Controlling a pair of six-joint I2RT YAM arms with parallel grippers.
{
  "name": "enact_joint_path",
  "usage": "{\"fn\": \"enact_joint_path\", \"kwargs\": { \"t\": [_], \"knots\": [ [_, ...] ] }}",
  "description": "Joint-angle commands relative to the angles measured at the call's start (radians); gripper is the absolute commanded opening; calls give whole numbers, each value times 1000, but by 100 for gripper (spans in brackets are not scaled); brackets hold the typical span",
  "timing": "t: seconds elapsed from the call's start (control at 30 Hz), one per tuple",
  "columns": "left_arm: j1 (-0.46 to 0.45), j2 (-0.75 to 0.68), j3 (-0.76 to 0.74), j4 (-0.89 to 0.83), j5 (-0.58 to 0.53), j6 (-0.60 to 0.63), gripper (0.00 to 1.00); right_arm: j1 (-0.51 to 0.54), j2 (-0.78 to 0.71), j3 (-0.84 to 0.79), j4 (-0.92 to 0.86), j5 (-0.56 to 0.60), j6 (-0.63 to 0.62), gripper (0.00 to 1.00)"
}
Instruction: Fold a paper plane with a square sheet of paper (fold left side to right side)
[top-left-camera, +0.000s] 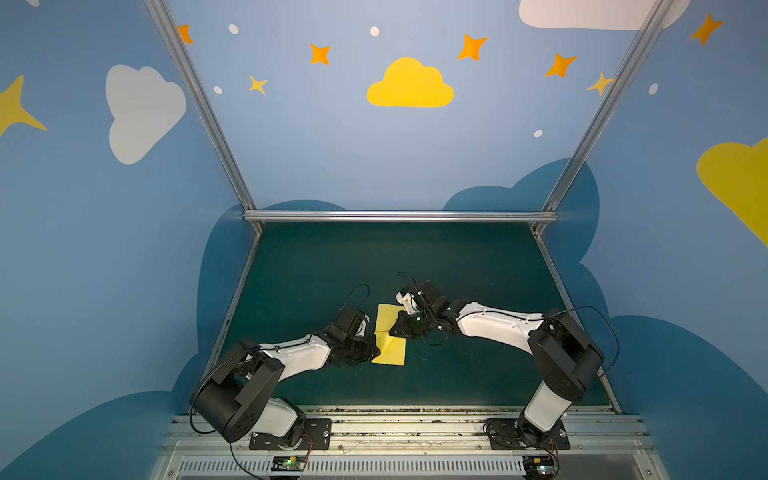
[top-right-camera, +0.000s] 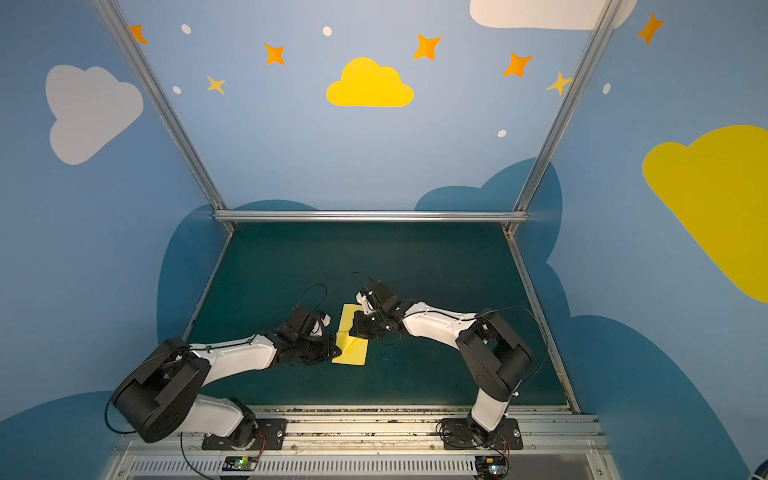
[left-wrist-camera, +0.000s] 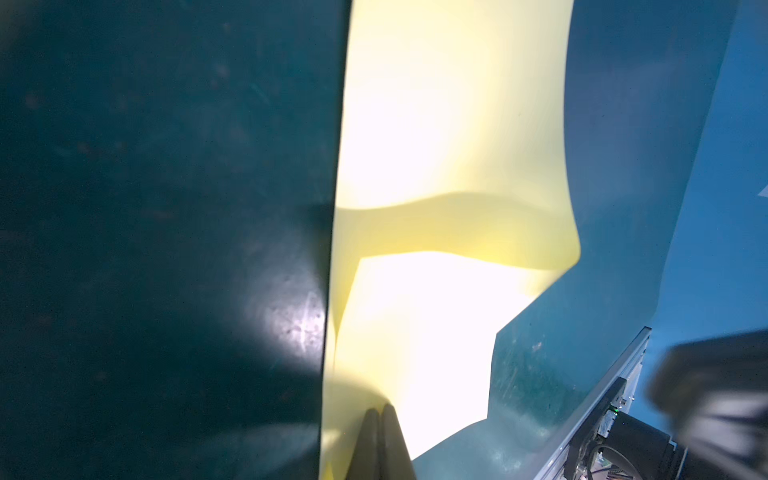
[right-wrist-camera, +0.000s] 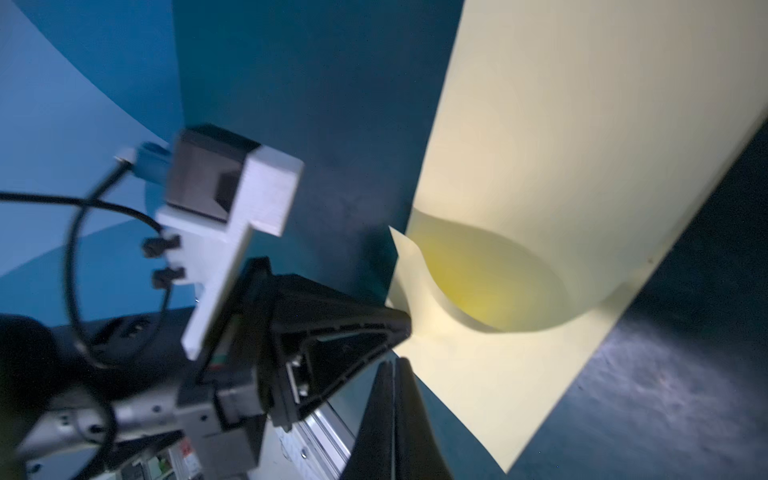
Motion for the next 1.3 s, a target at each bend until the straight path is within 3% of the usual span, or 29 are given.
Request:
{"fn": "enact_joint_path", "kwargs": {
  "t": [0.0,0.23,0.73,1.27],
  "knots": [
    [-1,16,-17,-30,-36,19,4,38,24,43,-141,17,-100,0],
    [0,21,-16,-32,-34,20,4,94,99,108,-139,22,-96,0],
    [0,28,-7,-31,-26,21,4,93,196,175,-124,23,-94,0],
    [0,38,1,-25,-16,21,4,-3,183,-18,-5,14,-45,0]
  ]
}}
